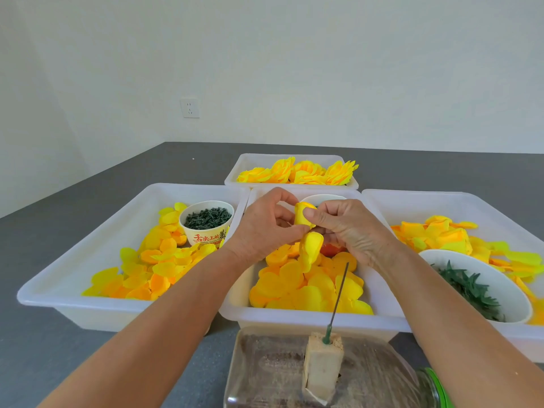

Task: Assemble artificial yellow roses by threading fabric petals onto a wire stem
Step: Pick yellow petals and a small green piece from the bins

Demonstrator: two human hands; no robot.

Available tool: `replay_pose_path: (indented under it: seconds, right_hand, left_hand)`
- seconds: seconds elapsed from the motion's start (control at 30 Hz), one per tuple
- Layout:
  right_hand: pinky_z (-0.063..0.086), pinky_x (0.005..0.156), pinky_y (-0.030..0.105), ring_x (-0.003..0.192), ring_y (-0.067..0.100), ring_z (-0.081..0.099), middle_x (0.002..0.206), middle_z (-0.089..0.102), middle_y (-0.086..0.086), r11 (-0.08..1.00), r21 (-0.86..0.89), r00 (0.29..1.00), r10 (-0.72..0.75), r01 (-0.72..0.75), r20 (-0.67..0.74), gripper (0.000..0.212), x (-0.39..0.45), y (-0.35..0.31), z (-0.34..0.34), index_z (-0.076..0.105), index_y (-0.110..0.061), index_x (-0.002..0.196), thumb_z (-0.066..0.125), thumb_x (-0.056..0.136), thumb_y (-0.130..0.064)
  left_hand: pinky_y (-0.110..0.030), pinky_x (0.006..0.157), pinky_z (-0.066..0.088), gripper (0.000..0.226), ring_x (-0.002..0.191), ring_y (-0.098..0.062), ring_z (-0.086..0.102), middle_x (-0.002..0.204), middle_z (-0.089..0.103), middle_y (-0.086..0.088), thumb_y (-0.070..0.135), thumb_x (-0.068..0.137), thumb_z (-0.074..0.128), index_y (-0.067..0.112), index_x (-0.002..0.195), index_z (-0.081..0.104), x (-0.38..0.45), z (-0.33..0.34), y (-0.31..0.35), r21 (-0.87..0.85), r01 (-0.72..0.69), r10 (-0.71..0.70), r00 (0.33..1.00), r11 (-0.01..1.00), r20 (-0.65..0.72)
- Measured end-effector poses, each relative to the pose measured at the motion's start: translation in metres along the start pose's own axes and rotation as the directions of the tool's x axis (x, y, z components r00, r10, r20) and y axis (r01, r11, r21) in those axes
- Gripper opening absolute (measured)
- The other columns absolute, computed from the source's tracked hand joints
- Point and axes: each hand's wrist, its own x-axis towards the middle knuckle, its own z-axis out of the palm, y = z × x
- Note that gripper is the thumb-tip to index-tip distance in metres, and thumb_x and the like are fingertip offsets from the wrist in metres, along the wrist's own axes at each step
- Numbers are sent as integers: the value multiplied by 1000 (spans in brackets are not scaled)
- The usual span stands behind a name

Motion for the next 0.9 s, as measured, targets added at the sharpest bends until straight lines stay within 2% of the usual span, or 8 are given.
replay_pose_path:
  seconds: [0.07, 0.2, 0.43, 0.57, 0.63, 0.67, 0.77, 0.9]
  right_hand:
    - [52, 54, 20, 63, 13, 63, 71, 67, 9, 1000, 1, 1000, 2, -2, 8, 33, 1, 0, -1, 66, -5, 74, 69, 67, -38]
    - [55, 59, 20, 64, 12, 66, 64, 67, 2, 1000, 26, 997, 0, -2, 82, 26, 0, 1, 0, 67, -12, 63, 68, 68, -37]
    - [54, 58, 19, 65, 13, 68, 69, 71, 7, 997, 71, 996, 8, -14, 85, 25, -1, 1, 0, 72, -7, 74, 68, 68, -32]
    - [55, 59, 20, 67, 14, 69, 74, 72, 6, 994, 112, 997, 11, -20, 78, 30, 0, 0, -1, 71, -6, 81, 68, 68, -33]
    - [55, 58, 20, 66, 14, 69, 74, 72, 7, 991, 130, 998, 9, -18, 68, 30, 1, -1, -2, 71, -7, 80, 69, 67, -33]
    - [55, 58, 20, 66, 14, 69, 73, 72, 7, 991, 136, 999, 9, -16, 53, 30, 1, -1, -3, 70, -6, 79, 69, 66, -33]
    - [55, 55, 20, 63, 14, 69, 69, 71, 7, 991, 132, 1000, 2, -1, -6, 28, 2, -2, -4, 68, -4, 78, 70, 66, -30]
    - [54, 51, 22, 60, 13, 66, 70, 70, 7, 998, 69, 998, 0, 4, -67, 12, 3, 0, -5, 69, -7, 79, 69, 78, -19]
  left_hand:
    - [-31, 56, 56, 34, 59, -17, 67, 74, 73, -5, 14, 70, 80, 28, 89, 55, 0, -1, 2, -62, 1, 0, 1000, 998, 17]
    - [-33, 58, 58, 45, 68, -21, 69, 78, 72, -8, 29, 54, 86, 23, 87, 56, -2, -1, 5, -122, 41, -38, 999, 992, 24]
    - [-23, 54, 53, 22, 62, -13, 68, 70, 72, 2, 9, 75, 76, 17, 86, 60, -2, -2, 5, -76, 33, -33, 999, 997, 1]
    - [-34, 69, 54, 15, 71, -23, 65, 75, 73, -11, 8, 80, 71, 17, 89, 64, -3, -1, 8, -125, 29, -30, 1000, 992, -5]
    - [-33, 67, 52, 11, 69, -23, 62, 74, 71, -16, 9, 82, 69, 17, 87, 63, -3, -2, 10, -133, 20, -25, 999, 991, -30]
    - [-28, 63, 51, 10, 65, -19, 61, 70, 71, -12, 8, 84, 67, 17, 85, 63, -3, -2, 10, -132, 19, -25, 999, 991, -45]
    - [-19, 51, 51, 15, 53, -9, 62, 59, 68, 2, -1, 85, 61, 15, 84, 60, -2, -3, 10, -150, 57, -68, 995, 987, -70]
    - [-28, 61, 56, 35, 68, -21, 63, 81, 68, -12, -12, 74, 63, 16, 93, 58, 1, -8, 5, -121, 137, -156, 975, 983, -161]
